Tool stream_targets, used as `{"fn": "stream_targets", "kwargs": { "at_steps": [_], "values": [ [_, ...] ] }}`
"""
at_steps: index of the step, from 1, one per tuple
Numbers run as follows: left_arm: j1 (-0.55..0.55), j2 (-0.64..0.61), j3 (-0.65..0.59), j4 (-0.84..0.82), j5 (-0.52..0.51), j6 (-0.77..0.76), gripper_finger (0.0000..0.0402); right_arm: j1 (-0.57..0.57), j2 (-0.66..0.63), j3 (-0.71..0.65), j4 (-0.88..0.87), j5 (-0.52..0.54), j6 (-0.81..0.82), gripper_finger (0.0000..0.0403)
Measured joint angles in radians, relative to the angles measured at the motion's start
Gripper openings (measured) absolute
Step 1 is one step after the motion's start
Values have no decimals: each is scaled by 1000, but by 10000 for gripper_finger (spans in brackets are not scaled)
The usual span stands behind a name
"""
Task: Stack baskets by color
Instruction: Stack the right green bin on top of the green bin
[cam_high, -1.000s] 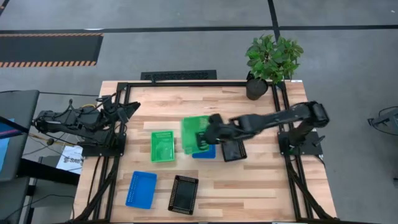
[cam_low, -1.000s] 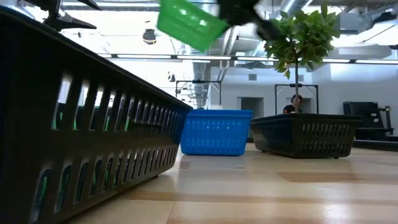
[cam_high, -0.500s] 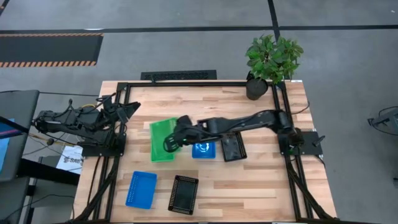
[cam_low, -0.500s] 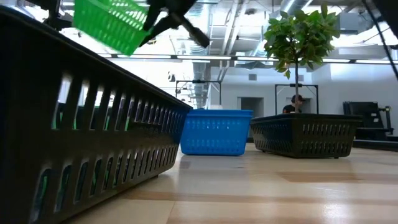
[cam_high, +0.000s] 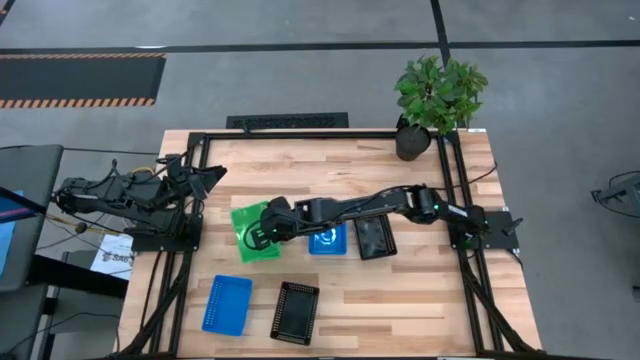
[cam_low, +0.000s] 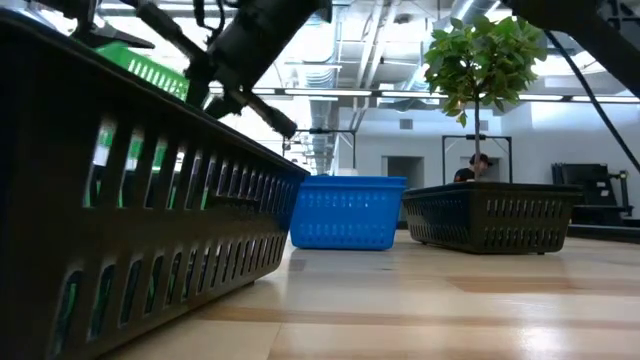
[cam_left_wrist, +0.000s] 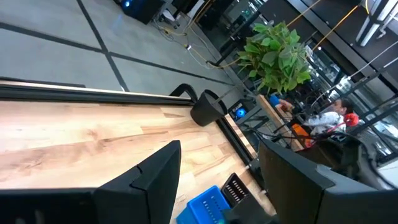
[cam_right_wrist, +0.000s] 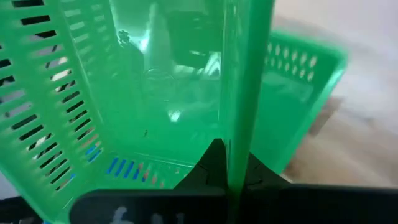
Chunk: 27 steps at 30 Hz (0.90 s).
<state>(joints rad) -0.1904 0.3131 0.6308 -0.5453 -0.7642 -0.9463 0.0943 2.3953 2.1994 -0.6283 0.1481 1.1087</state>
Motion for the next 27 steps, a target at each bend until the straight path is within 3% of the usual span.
{"fn": "stream_targets", "kwargs": {
  "at_steps": [11,27],
  "values": [
    [0,0,0,-33,9,0,203,-1,22,1,-88,-22,96,15],
    [0,0,0,-47,-7,0,203,1,22,1,-116,-22,107,114]
  ]
}}
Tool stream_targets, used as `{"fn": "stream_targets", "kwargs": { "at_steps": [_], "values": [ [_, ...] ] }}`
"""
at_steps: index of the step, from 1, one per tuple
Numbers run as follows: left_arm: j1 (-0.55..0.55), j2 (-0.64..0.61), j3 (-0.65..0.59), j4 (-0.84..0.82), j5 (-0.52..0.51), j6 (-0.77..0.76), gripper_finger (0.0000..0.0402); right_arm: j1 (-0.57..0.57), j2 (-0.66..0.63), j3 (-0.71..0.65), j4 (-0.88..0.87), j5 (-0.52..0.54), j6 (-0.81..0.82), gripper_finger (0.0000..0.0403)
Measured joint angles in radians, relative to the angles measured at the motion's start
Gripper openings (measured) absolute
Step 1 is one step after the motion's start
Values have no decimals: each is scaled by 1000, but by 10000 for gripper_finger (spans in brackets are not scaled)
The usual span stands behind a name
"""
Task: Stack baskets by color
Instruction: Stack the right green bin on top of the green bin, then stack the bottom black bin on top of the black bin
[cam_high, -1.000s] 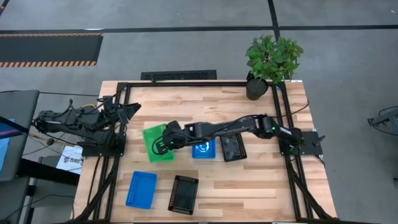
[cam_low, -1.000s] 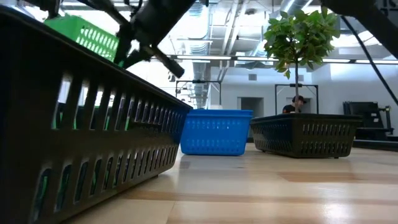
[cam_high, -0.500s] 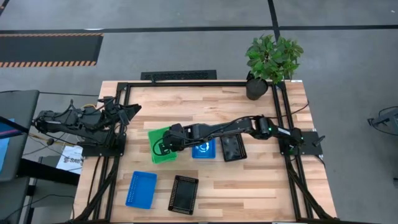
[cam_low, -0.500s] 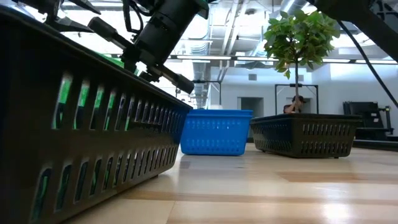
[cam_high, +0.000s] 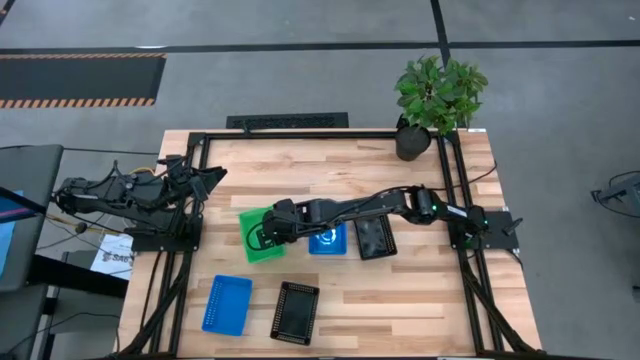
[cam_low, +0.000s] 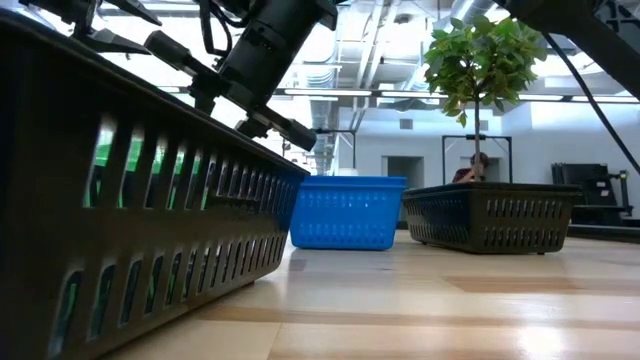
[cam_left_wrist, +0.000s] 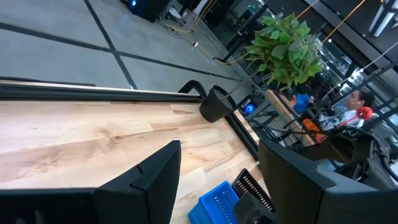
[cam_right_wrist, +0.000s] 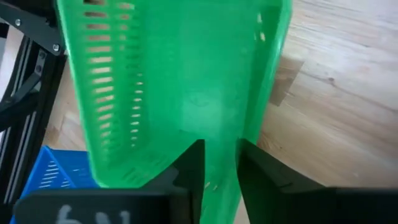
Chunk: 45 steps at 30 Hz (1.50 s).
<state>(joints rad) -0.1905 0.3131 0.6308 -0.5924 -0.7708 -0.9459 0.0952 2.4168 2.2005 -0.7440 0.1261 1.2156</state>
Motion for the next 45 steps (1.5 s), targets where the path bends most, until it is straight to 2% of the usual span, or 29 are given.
{"fn": "stream_targets", "kwargs": {
  "at_steps": [8,18,26,36,45],
  "values": [
    [0,0,0,-1,0,0,203,0,-20,0,-3,1,-1,143],
    [0,0,0,-2,2,0,203,5,-94,-1,-86,30,-20,140],
    [0,0,0,-30,25,9,203,95,-111,0,-171,30,1,147],
    [0,0,0,-79,54,9,203,268,-113,-1,-356,29,328,173],
    [0,0,0,-83,53,22,203,390,-109,-22,-388,29,668,199]
  ]
}}
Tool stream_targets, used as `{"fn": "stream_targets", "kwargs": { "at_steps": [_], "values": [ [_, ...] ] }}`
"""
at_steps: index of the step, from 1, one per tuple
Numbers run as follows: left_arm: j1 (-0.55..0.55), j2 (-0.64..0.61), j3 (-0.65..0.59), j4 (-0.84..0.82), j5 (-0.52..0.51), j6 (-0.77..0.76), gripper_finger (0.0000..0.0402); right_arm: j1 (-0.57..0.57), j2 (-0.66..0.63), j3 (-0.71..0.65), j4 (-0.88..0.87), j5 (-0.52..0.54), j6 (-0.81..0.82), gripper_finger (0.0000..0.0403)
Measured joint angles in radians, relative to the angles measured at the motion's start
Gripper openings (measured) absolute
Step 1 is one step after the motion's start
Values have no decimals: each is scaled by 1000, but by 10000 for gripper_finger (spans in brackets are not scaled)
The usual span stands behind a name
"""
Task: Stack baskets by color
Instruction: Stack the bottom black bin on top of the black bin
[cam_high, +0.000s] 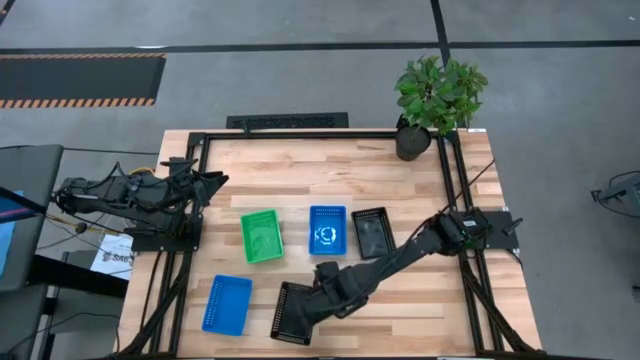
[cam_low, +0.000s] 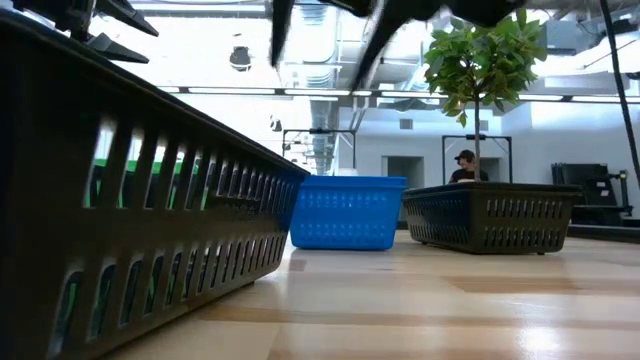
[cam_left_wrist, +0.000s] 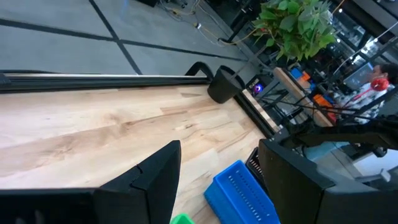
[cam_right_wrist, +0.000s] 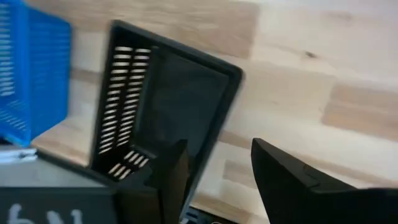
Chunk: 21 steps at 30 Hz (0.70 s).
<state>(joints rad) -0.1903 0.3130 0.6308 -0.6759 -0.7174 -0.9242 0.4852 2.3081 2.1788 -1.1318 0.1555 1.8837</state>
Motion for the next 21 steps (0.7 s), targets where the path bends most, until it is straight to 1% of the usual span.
{"fn": "stream_targets", "kwargs": {
  "at_steps": [4,11,21],
  "values": [
    [0,0,0,-3,0,12,203,9,2,-9,-30,4,58,197],
    [0,0,0,-8,0,30,203,3,2,-9,-20,12,57,194],
    [0,0,0,-17,0,30,203,2,3,-9,-5,61,56,193]
  ]
}}
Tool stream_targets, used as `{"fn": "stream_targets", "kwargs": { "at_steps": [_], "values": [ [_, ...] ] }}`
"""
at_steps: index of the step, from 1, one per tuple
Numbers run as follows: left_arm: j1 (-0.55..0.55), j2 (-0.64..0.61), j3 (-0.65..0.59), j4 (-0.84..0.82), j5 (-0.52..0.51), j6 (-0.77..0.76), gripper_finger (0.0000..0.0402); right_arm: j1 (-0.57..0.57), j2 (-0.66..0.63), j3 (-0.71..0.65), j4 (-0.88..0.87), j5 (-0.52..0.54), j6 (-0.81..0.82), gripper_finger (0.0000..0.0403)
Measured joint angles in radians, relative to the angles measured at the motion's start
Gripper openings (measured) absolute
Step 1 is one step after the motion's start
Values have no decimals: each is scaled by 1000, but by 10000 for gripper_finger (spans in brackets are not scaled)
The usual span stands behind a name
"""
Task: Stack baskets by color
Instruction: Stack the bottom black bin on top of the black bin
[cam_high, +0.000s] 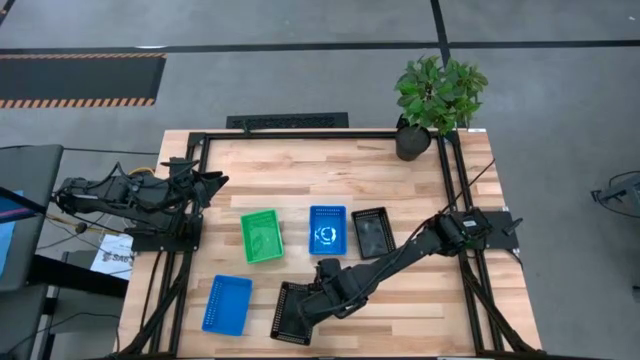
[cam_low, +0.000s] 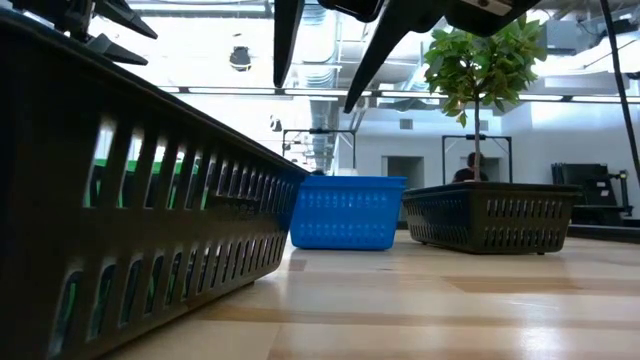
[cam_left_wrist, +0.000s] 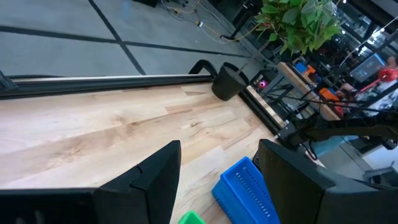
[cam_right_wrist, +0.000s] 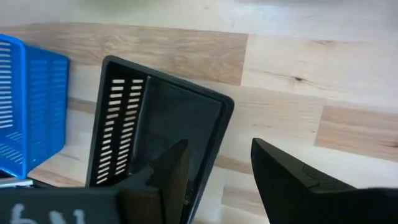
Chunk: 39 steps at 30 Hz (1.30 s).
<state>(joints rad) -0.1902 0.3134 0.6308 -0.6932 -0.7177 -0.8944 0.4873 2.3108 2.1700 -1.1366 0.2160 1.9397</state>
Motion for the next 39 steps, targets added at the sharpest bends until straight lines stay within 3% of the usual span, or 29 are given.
{"fn": "stream_targets", "kwargs": {
  "at_steps": [39],
  "values": [
    [0,0,0,2,-31,-12,203,-3,2,-1,-19,20,-29,193]
  ]
}}
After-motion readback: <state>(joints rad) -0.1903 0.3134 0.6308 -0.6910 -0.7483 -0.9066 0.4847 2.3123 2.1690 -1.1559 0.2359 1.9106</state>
